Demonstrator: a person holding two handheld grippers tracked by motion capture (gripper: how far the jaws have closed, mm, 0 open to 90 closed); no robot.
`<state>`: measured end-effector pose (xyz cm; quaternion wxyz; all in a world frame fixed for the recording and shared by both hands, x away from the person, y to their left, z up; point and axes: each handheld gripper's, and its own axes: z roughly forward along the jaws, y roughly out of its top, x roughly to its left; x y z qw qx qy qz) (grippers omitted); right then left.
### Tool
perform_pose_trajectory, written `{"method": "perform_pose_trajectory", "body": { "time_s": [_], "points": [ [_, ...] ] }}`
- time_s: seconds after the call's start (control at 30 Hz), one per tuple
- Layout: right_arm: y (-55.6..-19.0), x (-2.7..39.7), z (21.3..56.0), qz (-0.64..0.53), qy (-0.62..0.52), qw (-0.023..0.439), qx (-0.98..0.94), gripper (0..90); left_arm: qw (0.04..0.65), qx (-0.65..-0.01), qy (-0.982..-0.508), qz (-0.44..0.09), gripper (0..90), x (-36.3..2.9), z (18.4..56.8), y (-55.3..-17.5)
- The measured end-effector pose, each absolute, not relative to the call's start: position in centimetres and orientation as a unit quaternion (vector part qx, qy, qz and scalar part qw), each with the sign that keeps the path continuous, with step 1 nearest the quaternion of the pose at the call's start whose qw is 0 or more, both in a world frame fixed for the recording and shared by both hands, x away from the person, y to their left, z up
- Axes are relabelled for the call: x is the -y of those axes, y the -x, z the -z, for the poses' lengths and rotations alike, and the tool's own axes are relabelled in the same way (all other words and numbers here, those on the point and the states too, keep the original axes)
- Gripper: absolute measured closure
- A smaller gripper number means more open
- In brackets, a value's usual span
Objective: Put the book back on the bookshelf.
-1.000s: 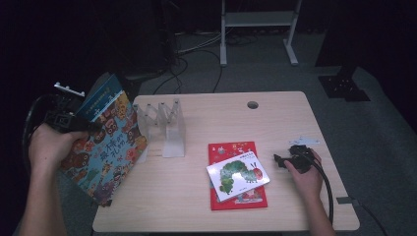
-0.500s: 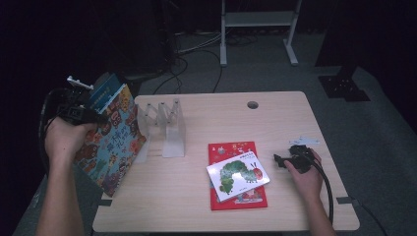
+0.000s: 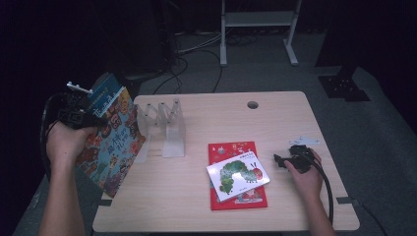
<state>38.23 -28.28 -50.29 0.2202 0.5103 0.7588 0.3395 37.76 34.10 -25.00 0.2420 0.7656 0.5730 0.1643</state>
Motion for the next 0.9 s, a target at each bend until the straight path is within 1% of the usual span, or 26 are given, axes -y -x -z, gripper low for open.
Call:
{"method": "perform_pose_trajectory", "body": {
  "time_s": [0.13,0.2,0.37,0.53,0.67,0.9],
  "points": [
    [-38.2,28.3,50.3,-0.339,-0.511,0.22,-0.759,17.3,0.25,-0.571,-0.764,-0.165,79.4,-34.1,24.8,-37.6],
    [-38.2,28.3,50.3,-0.34,-0.511,0.22,-0.759,17.2,0.254,-0.568,-0.763,-0.177,79.4,-34.1,23.7,-37.2],
    [-38.2,28.3,50.3,-0.339,-0.511,0.22,-0.759,17.3,0.259,-0.559,-0.767,-0.178,80.0,-34.1,22.2,-36.8],
    [-38.2,28.3,50.3,-0.339,-0.511,0.22,-0.759,17.2,0.261,-0.554,-0.769,-0.185,84.4,-34.1,21.0,-36.4],
    [-38.2,28.3,50.3,-0.339,-0.511,0.22,-0.759,17.3,0.261,-0.543,-0.778,-0.178,89.8,-33.8,21.0,-36.3],
    [-38.2,28.3,50.3,-0.339,-0.511,0.22,-0.759,17.3,0.263,-0.532,-0.789,-0.16,90.0,-33.2,21.9,-36.3]
  ]
}}
